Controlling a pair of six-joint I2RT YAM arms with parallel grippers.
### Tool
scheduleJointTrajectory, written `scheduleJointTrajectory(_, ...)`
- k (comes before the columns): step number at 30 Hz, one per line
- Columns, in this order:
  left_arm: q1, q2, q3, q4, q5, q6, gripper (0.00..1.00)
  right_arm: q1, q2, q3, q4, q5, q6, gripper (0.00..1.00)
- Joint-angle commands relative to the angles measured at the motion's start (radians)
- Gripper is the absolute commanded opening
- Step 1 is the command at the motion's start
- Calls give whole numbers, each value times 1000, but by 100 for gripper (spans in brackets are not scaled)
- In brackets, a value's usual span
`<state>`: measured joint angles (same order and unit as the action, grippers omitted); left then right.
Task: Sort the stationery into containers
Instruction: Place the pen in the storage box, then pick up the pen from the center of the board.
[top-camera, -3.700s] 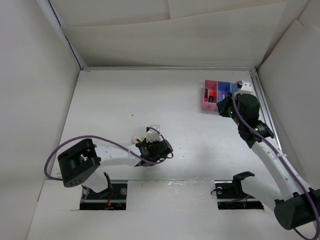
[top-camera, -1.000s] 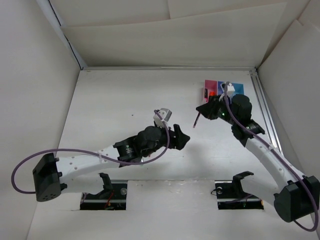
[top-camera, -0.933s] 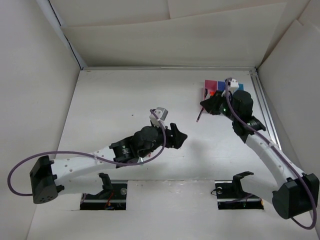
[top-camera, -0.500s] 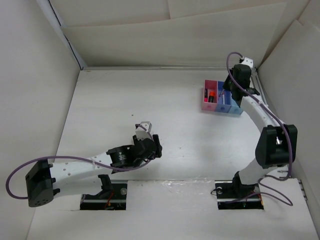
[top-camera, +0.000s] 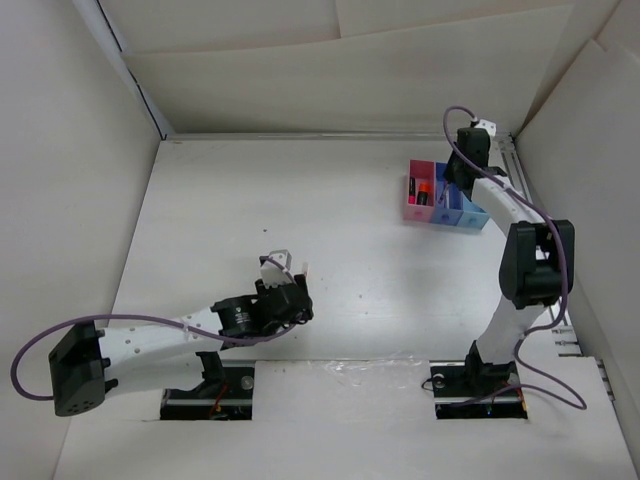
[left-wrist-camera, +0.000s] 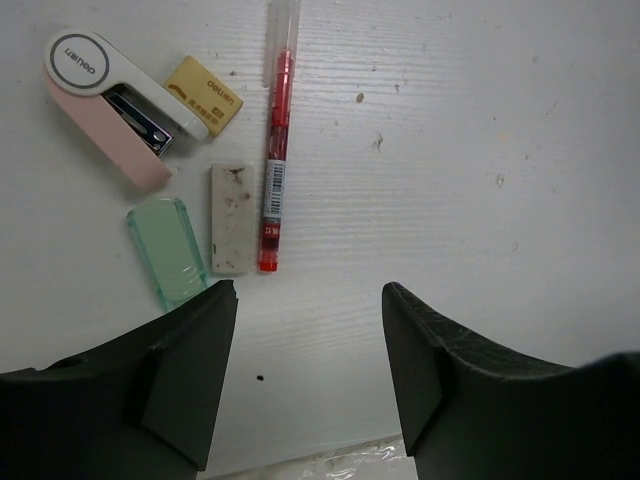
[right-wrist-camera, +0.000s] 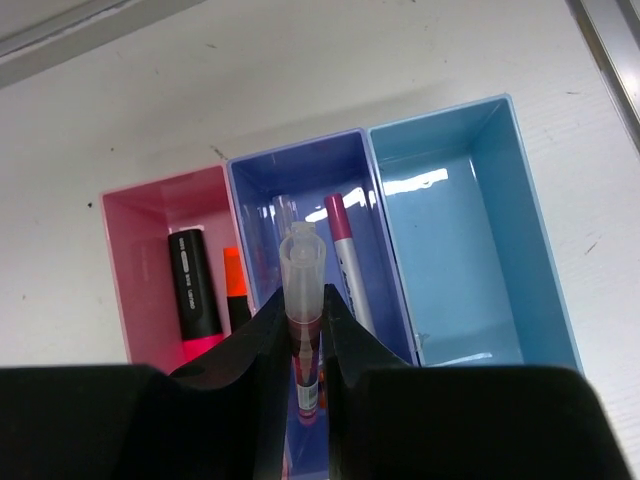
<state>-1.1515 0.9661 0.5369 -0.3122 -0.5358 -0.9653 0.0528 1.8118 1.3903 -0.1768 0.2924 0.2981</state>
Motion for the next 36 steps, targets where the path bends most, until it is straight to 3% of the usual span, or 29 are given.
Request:
scheduleJointTrajectory(1, 3, -1, -11, -34, -38, -52, 55, -5, 15, 55, -13, 15, -14, 11)
scheduleJointTrajectory(6, 3, 8, -20, -53, -38, -61, 54, -5, 4, 44, -35, 5, -5, 29)
scheduleJointTrajectory(8, 3, 17, -20, -53, -38, -70, 54, -5, -8, 44, -44, 5, -5, 31)
scheduleJointTrajectory(13, 3, 17, -20, -62, -38, -79, 53, -5, -46, 44, -76, -4, 4, 45)
scheduleJointTrajectory(18, 3, 17, -20, -62, -56, -79, 48, 5, -197, -14, -96, 5, 13, 45)
scheduleJointTrajectory(21, 3, 48, -9, -53, -56, -79, 41, 41, -308, -117, -78, -50, 13, 30)
scheduleJointTrajectory(22, 3, 68, 1, -41, -56, -66, 38, 51, -381, -147, -63, -68, 22, 6)
scheduleJointTrajectory(23, 3, 81, 1, -30, -47, -66, 35, 74, -419, -181, -43, -116, 35, 0)
scheduleJointTrajectory(24, 3, 94, 2, -30, -47, -55, 26, 87, -455, -253, -26, -143, 35, 0)
scheduleJointTrajectory(26, 3, 138, 12, -21, -47, -55, 23, 119, -558, -321, 17, -174, 48, 0)
scheduleJointTrajectory(36, 3, 298, 101, 51, -81, 10, 20, 283, -732, -481, 17, -185, 39, 2)
